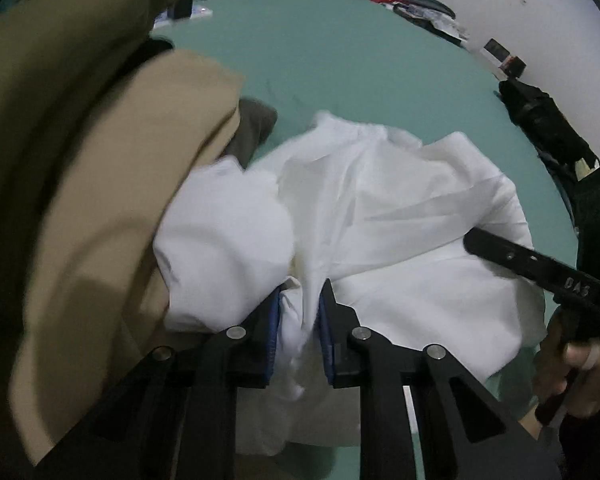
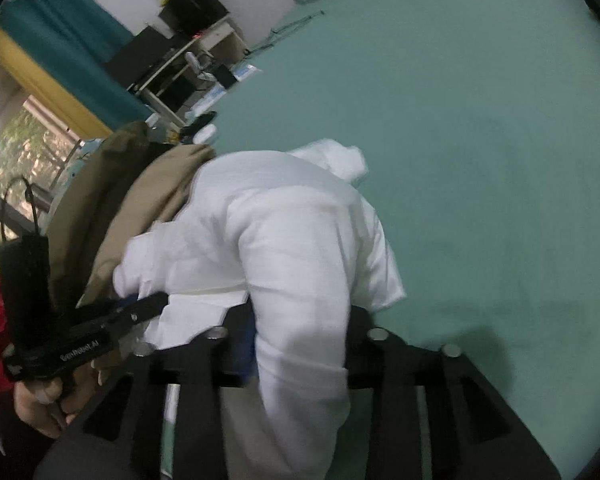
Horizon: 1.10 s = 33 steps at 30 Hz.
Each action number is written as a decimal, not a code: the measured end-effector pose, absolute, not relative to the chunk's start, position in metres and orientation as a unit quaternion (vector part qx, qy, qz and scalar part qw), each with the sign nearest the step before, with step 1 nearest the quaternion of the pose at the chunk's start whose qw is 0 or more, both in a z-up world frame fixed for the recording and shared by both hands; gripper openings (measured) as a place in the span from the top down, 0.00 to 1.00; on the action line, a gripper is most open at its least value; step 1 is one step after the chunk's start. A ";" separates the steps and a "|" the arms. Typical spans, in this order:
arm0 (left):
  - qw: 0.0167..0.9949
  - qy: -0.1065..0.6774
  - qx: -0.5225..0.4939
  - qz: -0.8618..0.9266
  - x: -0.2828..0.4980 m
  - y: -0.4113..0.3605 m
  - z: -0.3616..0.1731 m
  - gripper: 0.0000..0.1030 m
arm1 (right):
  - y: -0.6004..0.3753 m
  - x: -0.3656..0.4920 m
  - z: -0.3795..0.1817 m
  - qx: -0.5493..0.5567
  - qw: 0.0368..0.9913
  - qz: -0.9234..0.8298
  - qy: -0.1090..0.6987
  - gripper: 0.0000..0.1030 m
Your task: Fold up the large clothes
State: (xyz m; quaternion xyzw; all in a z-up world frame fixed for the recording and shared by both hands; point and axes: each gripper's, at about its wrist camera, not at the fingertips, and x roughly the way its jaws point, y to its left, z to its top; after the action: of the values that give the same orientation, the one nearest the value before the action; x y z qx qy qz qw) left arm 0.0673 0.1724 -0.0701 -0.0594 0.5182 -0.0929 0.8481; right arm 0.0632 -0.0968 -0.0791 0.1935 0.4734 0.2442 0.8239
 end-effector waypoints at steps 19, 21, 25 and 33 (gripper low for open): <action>0.852 0.520 -0.042 -0.047 0.059 0.174 -0.066 0.80 | -0.114 0.044 -0.032 0.070 0.881 0.197 0.425 0.38; 0.852 0.520 -0.042 -0.045 0.059 0.174 -0.065 0.80 | -0.112 0.048 -0.041 0.061 0.879 0.188 0.435 0.37; 0.853 0.519 -0.041 -0.039 0.061 0.169 -0.066 0.80 | -0.112 0.049 -0.062 0.053 0.871 0.173 0.456 0.29; 0.858 0.511 -0.050 -0.006 0.051 0.162 -0.056 0.68 | -0.121 0.044 -0.049 0.062 0.875 0.157 0.454 0.26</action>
State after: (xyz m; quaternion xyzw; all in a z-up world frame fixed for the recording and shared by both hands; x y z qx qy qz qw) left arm 0.0506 0.1617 -0.0557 -0.0504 0.5107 -0.0056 0.8582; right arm 0.0445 -0.1211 -0.0490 0.0619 0.4543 0.1572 0.8747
